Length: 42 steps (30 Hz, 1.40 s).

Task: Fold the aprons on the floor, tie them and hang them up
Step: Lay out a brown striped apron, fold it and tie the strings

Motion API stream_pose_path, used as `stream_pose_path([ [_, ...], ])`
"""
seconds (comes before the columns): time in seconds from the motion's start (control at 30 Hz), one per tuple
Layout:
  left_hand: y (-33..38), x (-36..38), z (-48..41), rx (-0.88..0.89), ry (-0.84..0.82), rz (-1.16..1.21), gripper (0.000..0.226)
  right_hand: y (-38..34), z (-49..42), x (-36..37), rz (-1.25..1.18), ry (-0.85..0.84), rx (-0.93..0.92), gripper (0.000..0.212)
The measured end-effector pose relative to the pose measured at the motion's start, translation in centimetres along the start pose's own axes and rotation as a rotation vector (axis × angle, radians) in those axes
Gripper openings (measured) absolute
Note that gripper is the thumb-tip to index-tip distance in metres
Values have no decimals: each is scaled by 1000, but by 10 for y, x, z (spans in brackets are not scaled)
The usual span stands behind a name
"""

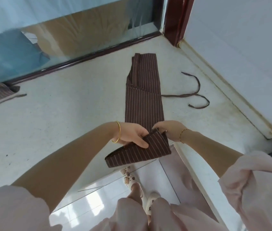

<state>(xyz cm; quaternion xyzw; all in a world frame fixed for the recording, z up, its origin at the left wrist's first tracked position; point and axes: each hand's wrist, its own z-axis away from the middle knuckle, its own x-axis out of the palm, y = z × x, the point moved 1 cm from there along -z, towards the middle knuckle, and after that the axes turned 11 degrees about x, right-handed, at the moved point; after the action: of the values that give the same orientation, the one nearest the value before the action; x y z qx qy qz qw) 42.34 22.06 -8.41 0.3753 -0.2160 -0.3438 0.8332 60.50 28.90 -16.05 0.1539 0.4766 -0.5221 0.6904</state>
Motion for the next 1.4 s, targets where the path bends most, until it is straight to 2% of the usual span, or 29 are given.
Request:
stream_pose_path([
  [0.1, 33, -13, 7, 16, -254, 77, 30, 9, -7, 2, -117, 72, 1, 36],
  [0.2, 74, -37, 14, 37, -311, 50, 33, 15, -20, -11, -239, 92, 79, 20],
  [0.27, 101, -62, 11, 16, -183, -157, 25, 15, -29, -24, -415, 87, 125, 21],
  [0.33, 133, -99, -1, -14, 21, -715, 11, 16, -44, -45, -812, 40, 231, 26],
  [0.4, 150, -121, -15, -12, 181, -1168, 13, 14, -52, -56, -1224, -3, 336, 28],
  [0.47, 160, -149, -37, 23, 250, -1223, 15, 15, -65, -66, -1460, 19, 430, 28],
  [0.53, 170, -181, -58, 59, 294, -1246, 16, 19, -84, -79, -1609, 21, 479, 41],
  [0.57, 169, -196, -69, 74, 323, -1249, 17, 19, -92, -84, -1616, 27, 489, 49],
  [0.63, 163, -224, -91, 105, 410, -1252, 19, 19, -107, -88, -1468, 49, 529, 54],
  [0.77, 114, -264, -143, 85, 524, -1227, 22, 23, -138, -77, -876, 114, 575, 36],
  [0.87, 92, -279, -166, 106, 626, -1135, 23, 22, -147, -73, -638, 147, 579, 23],
  [1.03, 87, -307, -189, 156, 737, -1178, 28, 22, -153, -71, -507, 206, 590, 22],
  [1.1, 90, -313, -196, 153, 678, -1232, 28, 21, -156, -72, -466, 207, 581, 23],
  [1.27, 100, -315, -217, 194, 560, -1580, 25, 25, -160, -71, -487, 219, 587, 21],
  [1.4, 105, -317, -230, 134, 526, -1659, 24, 28, -162, -70, -540, 234, 606, 19],
])
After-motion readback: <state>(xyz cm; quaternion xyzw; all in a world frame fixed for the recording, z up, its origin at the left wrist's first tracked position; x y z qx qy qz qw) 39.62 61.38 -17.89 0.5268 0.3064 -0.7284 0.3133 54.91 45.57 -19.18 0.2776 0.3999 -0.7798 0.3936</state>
